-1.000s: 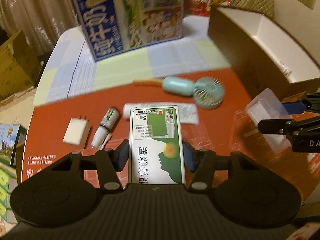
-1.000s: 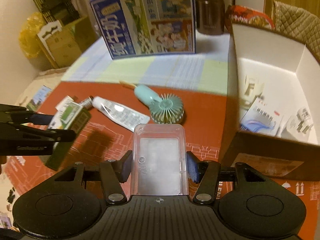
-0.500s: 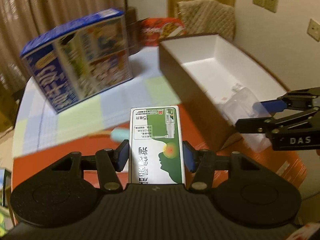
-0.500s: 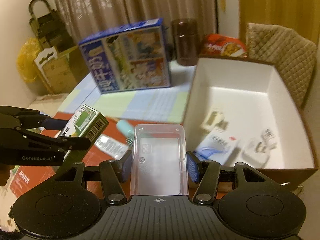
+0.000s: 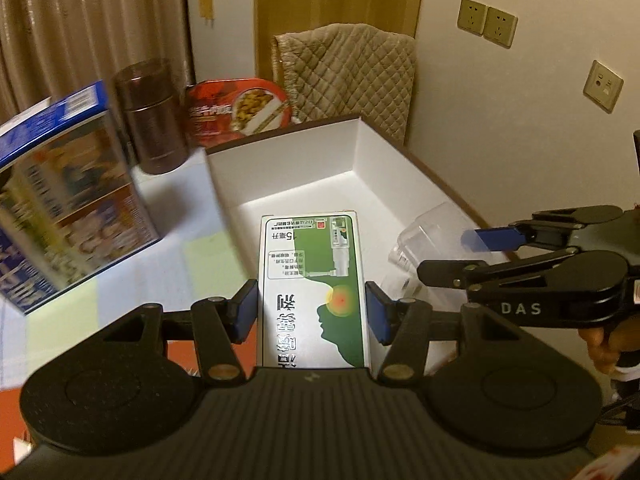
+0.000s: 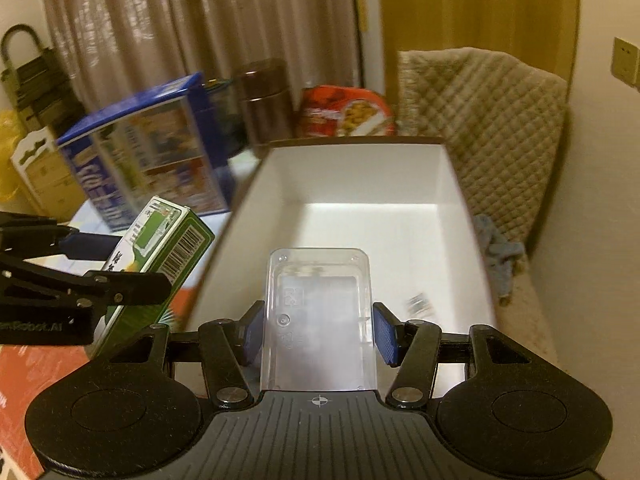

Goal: Organize rigid objects
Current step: 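Carry the green box and clear tray into the cardboard box and release both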

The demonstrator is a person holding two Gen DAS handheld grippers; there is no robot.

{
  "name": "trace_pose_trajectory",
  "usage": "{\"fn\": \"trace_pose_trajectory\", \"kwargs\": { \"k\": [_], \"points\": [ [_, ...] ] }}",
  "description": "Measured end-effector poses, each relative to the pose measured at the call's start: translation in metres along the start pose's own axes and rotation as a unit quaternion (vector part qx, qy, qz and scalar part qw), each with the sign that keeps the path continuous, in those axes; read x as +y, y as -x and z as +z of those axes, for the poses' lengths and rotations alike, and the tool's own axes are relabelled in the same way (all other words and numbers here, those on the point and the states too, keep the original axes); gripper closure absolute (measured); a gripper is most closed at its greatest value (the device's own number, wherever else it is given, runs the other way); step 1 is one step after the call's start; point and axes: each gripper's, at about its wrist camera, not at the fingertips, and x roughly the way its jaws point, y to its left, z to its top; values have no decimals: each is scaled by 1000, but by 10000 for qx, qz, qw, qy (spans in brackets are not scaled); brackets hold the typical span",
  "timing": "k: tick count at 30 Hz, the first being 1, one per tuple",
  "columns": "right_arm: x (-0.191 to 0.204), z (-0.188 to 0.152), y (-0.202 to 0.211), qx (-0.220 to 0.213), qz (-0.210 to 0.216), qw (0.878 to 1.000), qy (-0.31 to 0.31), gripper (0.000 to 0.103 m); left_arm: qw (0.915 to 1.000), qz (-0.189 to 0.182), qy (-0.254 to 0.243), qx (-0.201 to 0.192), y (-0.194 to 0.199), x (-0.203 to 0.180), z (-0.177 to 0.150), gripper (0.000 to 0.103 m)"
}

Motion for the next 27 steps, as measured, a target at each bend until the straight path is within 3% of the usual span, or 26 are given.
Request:
{"fn": "trace_pose_trajectory", "kwargs": {
  "k": [13,27],
  "points": [
    [-62,38,-56,246,-136,9996,2,51,9989,90,243,388,-90,-14,46,51],
    [-77,63,-103,394,-122,9988,256,51,9978,285,313,513,-139,-3,76,51]
  ]
}}
